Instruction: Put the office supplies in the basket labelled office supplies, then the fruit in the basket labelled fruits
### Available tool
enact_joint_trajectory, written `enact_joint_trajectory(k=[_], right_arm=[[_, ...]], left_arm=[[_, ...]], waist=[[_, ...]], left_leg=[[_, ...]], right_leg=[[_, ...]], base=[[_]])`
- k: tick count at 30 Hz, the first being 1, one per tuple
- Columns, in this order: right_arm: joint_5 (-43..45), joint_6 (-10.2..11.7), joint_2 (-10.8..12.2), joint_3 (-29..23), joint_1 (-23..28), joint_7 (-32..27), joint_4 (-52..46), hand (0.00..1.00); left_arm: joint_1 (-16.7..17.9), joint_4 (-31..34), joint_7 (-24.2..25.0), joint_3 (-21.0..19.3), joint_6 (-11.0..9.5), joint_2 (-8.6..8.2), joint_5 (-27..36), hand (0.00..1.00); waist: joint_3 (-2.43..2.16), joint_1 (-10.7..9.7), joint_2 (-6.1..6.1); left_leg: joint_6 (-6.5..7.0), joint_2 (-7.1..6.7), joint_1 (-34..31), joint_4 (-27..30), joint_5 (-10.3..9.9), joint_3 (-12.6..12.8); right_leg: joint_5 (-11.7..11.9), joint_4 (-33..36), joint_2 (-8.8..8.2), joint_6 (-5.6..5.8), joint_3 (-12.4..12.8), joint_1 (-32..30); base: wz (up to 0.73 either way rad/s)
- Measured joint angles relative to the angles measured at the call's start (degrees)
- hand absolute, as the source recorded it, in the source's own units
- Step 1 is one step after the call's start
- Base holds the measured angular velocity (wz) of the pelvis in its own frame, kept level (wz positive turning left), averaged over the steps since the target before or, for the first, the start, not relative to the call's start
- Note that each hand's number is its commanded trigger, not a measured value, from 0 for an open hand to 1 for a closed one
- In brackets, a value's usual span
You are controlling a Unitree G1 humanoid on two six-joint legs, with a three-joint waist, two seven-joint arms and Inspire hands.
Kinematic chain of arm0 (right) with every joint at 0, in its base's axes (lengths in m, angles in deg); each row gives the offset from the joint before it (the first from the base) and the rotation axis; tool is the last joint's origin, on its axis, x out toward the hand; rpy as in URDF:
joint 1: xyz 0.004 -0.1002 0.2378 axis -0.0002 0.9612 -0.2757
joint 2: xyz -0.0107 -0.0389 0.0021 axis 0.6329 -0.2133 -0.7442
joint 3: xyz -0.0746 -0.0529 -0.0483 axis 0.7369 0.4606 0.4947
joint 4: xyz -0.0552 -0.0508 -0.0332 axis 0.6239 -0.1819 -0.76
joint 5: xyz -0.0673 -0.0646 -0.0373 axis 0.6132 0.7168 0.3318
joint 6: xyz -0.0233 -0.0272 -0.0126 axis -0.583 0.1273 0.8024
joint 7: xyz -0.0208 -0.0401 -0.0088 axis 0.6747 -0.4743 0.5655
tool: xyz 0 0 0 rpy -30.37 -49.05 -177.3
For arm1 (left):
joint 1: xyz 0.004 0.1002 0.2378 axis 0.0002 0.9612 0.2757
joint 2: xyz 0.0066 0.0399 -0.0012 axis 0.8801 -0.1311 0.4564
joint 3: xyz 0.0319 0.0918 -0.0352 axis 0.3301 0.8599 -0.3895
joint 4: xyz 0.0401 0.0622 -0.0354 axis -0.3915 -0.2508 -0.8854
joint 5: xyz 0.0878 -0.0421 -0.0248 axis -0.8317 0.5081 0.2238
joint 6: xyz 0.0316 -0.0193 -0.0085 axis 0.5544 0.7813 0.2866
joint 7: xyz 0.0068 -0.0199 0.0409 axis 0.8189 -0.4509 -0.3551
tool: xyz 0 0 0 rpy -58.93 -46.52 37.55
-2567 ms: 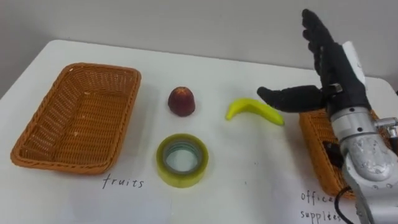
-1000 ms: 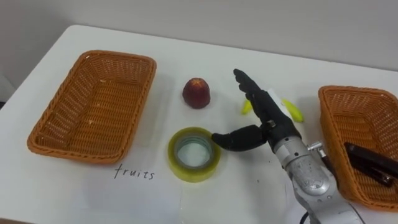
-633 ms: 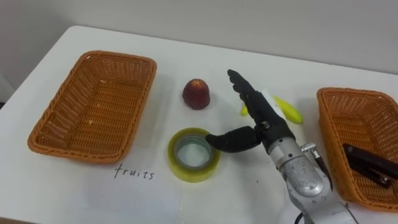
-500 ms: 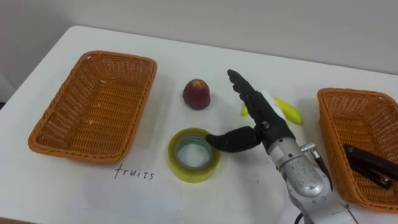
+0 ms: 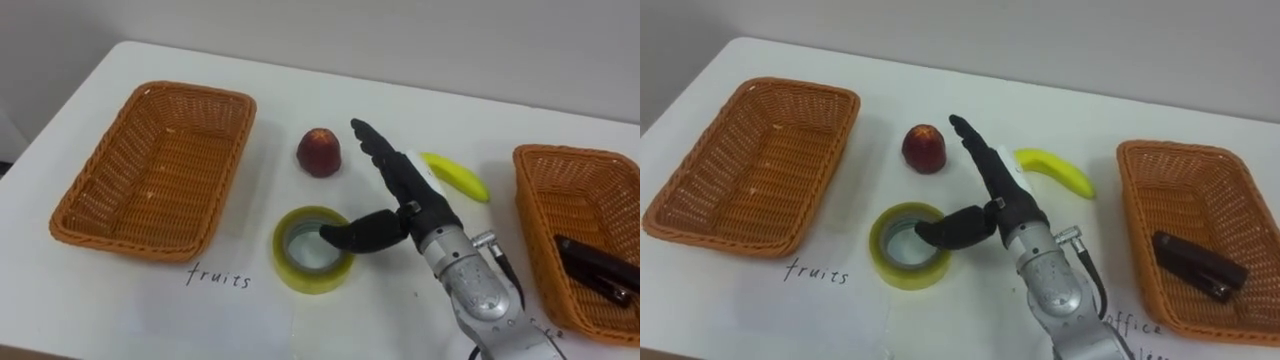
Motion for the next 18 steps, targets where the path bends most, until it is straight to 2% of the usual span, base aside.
enact_joint_trajectory(k=[8,18], right_arm=[[3.3,0.0,-0.6,1.3,0.0,1.0,0.8,0.0],[4.3,0.0,-0.5,1.8,0.0,0.5,6.4,0.0]], left_arm=[[0.1,0.6,0.7,-0.1,0.3,0.02,-0.1,0.0],[1.1,1.9,0.1,0.0,0.6,0.01,-0.1,0.0]], waist=[[0.1,1.2,0.16],[0.07,1.3,0.08]], left_leg=[[0.0,-0.01,0.0,0.0,0.0,0.0],[0.0,-0.02,0.0,0.1,0.0,0.1]], right_leg=[[0.0,0.0,-0.01,0.01,-0.1,0.0],[0.0,0.0,-0.01,0.01,-0.2,-0.1]], base=[[0.0],[0.0]])
